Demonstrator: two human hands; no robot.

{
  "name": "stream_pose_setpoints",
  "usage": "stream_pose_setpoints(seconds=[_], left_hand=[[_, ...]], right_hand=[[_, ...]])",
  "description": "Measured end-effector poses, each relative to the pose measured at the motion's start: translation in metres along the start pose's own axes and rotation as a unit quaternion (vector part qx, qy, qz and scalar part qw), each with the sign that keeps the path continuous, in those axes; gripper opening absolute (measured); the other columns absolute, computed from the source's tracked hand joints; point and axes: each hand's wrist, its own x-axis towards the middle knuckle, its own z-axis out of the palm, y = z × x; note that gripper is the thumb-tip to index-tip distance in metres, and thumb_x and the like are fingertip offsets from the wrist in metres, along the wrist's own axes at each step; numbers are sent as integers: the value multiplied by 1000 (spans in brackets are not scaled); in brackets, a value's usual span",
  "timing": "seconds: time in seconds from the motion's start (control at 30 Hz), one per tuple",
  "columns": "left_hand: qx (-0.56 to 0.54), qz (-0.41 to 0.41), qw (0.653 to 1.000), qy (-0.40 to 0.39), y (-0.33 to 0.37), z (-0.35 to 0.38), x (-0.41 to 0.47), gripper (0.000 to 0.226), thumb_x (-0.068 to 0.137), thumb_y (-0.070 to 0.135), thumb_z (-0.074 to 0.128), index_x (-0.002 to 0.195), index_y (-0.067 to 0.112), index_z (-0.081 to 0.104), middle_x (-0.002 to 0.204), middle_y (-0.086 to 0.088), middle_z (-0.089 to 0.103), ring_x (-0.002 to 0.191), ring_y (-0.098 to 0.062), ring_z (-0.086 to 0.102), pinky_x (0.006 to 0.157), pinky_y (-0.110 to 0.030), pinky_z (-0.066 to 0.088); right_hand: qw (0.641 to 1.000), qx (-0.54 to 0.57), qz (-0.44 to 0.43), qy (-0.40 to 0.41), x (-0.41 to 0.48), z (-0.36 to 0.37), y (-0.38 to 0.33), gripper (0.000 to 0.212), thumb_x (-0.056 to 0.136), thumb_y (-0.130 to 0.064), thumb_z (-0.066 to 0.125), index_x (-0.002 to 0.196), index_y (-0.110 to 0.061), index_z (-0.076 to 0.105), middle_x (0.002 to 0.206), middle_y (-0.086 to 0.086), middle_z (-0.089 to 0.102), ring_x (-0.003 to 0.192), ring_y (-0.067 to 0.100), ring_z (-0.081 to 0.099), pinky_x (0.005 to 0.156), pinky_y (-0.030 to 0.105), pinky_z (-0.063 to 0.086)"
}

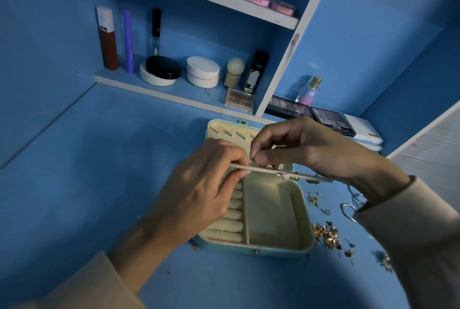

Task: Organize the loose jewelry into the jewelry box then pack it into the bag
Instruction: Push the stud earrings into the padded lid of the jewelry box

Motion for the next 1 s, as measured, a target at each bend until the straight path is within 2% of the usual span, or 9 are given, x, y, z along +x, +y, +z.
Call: stream_pose_setpoints(seconds=[0.07, 0.23, 0.5, 0.63, 0.77, 0.83, 1.0], left_hand=[[2, 4, 1000, 0, 0, 0, 0, 11, 91, 13, 58, 94, 13, 47, 91, 4, 50, 81, -13, 53, 74, -26, 46], [8, 9, 1000, -1, 1, 0, 1, 10, 91, 13, 57, 94, 12, 47, 85, -3, 56, 80, -15, 54, 72, -28, 46], [9, 12, 1000, -5, 0, -1, 1, 10, 92, 13, 55, 95, 14, 46, 92, 5, 47, 80, -14, 52, 73, -26, 44], [10, 12, 1000, -7, 0, -1, 0, 11, 91, 13, 57, 94, 13, 46, 88, 0, 54, 79, -15, 53, 72, -28, 45], [1, 6, 1000, -4, 1, -1, 1, 10, 91, 13, 57, 94, 12, 48, 88, 0, 54, 80, -14, 54, 74, -26, 46], [-3, 5, 1000, -2, 0, -1, 1, 10, 92, 14, 57, 94, 12, 48, 89, 1, 54, 81, -14, 54, 75, -25, 46], [0, 3, 1000, -4, 0, -1, 1, 11, 92, 15, 57, 96, 14, 47, 92, 6, 49, 82, -13, 54, 74, -26, 47]], right_hand=[[1000, 0, 1, -9, 1, -1, -1, 9, 75, -12, 65, 83, -8, 67, 66, -10, 64, 60, 3, 54, 59, 13, 43], [1000, -4, 11, -26, 4, -4, -1, 10, 74, -15, 66, 83, -10, 69, 66, -6, 64, 60, 7, 53, 60, 14, 43], [999, -31, 16, -39, 5, -6, 1, 11, 76, -20, 66, 84, -14, 71, 67, -8, 64, 63, 8, 53, 62, 15, 43], [998, -45, 10, -43, 4, -5, 0, 13, 77, -20, 66, 86, -13, 71, 71, -3, 66, 62, 6, 54, 62, 14, 43], [996, -57, 13, -65, 6, -8, -8, 7, 81, -7, 66, 86, -10, 70, 70, -2, 66, 59, 4, 55, 58, 12, 42], [995, -67, 12, -74, 8, -11, -11, 13, 82, 2, 65, 86, -9, 68, 70, -2, 66, 60, 4, 56, 58, 11, 42], [988, -115, 19, -106, 15, -13, -17, 22, 81, 9, 62, 81, -13, 67, 72, 2, 66, 62, 8, 58, 60, 14, 45]])
